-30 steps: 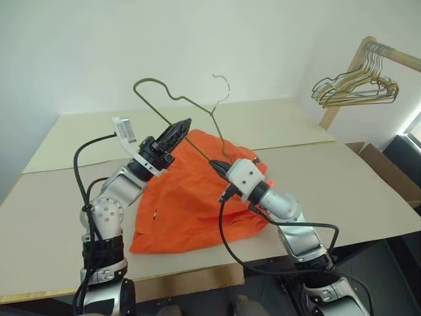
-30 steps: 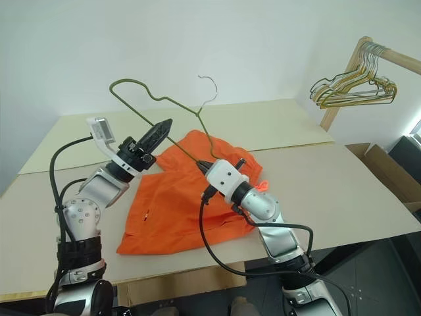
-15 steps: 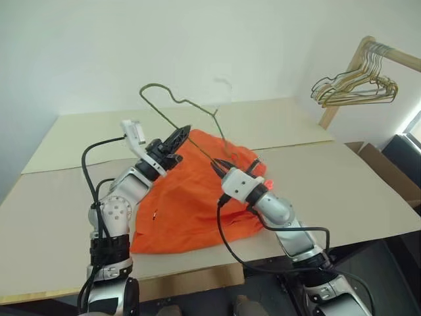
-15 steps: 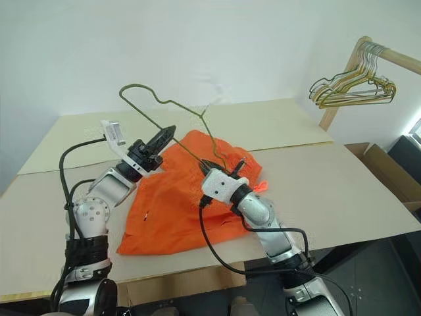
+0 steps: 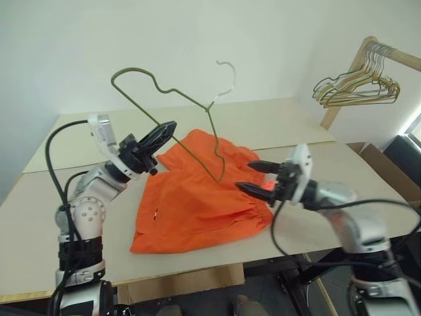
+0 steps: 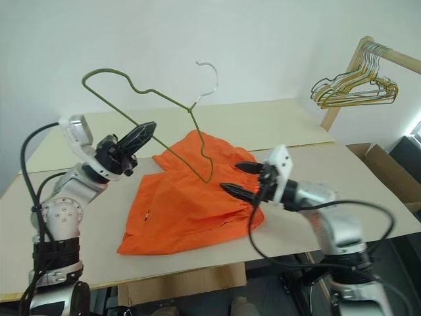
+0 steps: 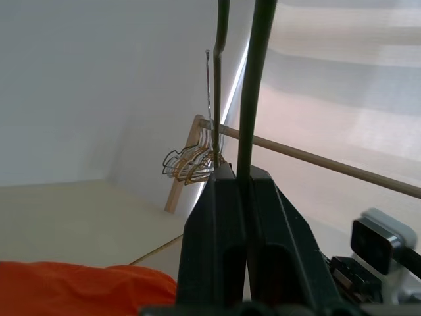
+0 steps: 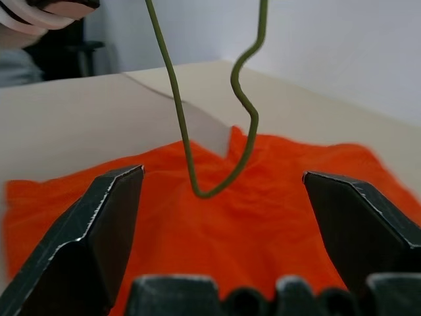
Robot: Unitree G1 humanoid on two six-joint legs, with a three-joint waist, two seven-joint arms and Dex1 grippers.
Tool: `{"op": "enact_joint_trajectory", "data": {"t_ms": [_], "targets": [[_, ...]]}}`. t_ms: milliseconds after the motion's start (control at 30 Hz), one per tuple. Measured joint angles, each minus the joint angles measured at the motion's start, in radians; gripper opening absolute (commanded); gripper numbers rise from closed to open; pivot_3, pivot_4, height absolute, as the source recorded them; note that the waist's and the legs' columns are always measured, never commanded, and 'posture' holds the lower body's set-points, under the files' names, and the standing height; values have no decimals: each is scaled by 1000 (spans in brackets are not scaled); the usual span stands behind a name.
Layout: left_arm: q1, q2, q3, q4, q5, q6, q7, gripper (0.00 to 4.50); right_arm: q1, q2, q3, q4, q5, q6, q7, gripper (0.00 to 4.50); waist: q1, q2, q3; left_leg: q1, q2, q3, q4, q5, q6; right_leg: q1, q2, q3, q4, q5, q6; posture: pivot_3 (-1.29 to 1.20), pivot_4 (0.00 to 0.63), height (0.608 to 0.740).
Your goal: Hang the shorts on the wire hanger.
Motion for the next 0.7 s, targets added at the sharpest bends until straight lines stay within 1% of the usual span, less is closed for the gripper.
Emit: {"op": "enact_joint_trajectory", "data": {"t_ms": [33,100,167,233,300,367,433,500,700], "targets": [[0,9,3,-6,-16,1,-28,0,-21,-34,-2,26,22,36,51,4466,-1,0,0,0,0,0,0,0,0,0,0,0,0,0,0,-3,0,740],[-8,36,16,-22,-83,10,-124,0,-123,-114,32,163,46,126,224,4466,-7,0,0,1,2,2,0,0,0,0,3,1,-1,0,0,-3,0,740],[-18,50,31,-37,-120,15,-165,0,-172,-127,49,230,46,159,297,4466,-7,0,0,1,3,2,0,0,0,0,5,1,-1,-1,1,-3,0,740],[-41,57,37,-38,-148,23,-193,0,-222,-121,91,295,41,180,372,4466,-6,0,0,1,4,1,0,0,0,0,5,1,0,-4,4,-8,0,740],[-56,64,37,-38,-172,27,-212,0,-271,-93,133,339,16,166,433,4466,-6,0,0,0,4,1,0,0,0,-1,5,1,0,-4,4,-7,0,740],[-63,67,34,-38,-172,28,-217,0,-292,-63,154,346,-11,135,453,4466,-4,0,0,0,4,1,0,0,0,-1,5,1,0,-3,4,-3,0,740],[-63,67,33,-38,-172,27,-215,0,-307,-26,169,350,-37,117,450,4466,-2,0,0,-1,4,1,0,0,0,-2,4,1,0,0,-1,0,0,740],[-63,67,26,-38,-171,27,-214,0,-322,8,174,352,-47,115,443,4466,0,0,0,-2,3,1,0,0,0,-3,4,1,0,0,-1,5,0,740],[-57,58,4,-42,-148,16,-205,0,-327,53,173,327,-49,127,417,4466,12,0,0,-2,3,1,0,0,0,-3,3,1,0,0,-1,8,0,740]]}}
